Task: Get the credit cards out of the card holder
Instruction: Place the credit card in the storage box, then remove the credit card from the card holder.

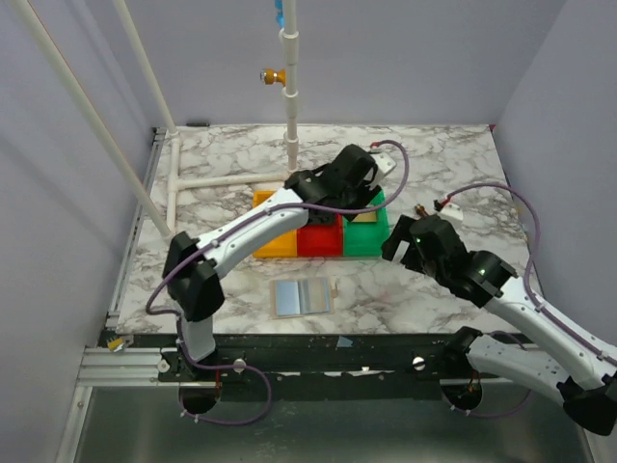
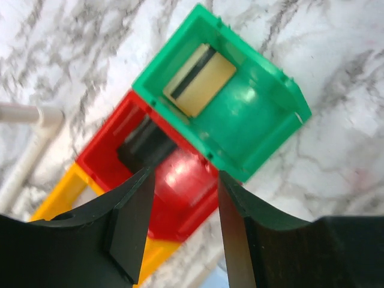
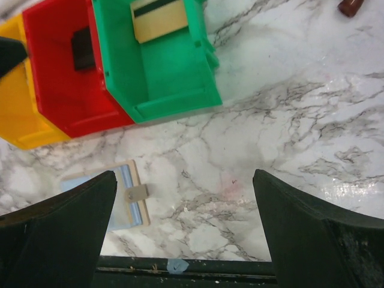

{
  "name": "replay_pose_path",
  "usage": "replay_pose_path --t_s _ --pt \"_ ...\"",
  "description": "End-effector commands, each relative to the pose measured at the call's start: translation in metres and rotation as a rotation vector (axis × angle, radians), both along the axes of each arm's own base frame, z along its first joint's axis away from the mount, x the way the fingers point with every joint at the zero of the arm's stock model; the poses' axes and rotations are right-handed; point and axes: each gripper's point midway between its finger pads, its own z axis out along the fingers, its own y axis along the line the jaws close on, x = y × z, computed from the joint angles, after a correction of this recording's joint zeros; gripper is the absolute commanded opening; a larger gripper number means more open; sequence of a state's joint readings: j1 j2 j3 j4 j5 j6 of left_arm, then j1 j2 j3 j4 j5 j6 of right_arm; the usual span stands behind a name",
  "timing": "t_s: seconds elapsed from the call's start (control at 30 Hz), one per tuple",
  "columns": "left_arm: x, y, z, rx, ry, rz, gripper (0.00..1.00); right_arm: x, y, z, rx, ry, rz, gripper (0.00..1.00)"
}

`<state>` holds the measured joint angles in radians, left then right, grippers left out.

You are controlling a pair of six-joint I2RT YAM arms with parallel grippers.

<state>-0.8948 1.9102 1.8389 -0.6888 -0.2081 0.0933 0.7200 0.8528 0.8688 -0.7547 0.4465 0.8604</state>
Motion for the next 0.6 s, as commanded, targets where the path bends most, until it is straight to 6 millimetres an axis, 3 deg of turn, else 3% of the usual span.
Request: replay_pose_path --t_s 0.0,0.27,0.4,0.57 --pt "-0.043 0.046 0.003 -0.214 0.233 0.164 0.48 -0.004 0.030 -0.010 -0.004 0.015 0.108 1.00" --pt "-0.088 0.132 -0.033 -0.337 0.372 0.352 0.46 -0.024 0.103 -0.030 -0.108 0.025 0.247 0.96" --pt "-0.105 0.165 -0.063 -0.408 0.450 0.452 0.42 -0.036 0.145 -0.049 -0.147 0.054 0.336 0.84" --pt "-0.126 0.187 -0.099 -0.462 0.533 0.526 0.41 -0.039 0.185 -0.075 -0.190 0.102 0.418 0.68"
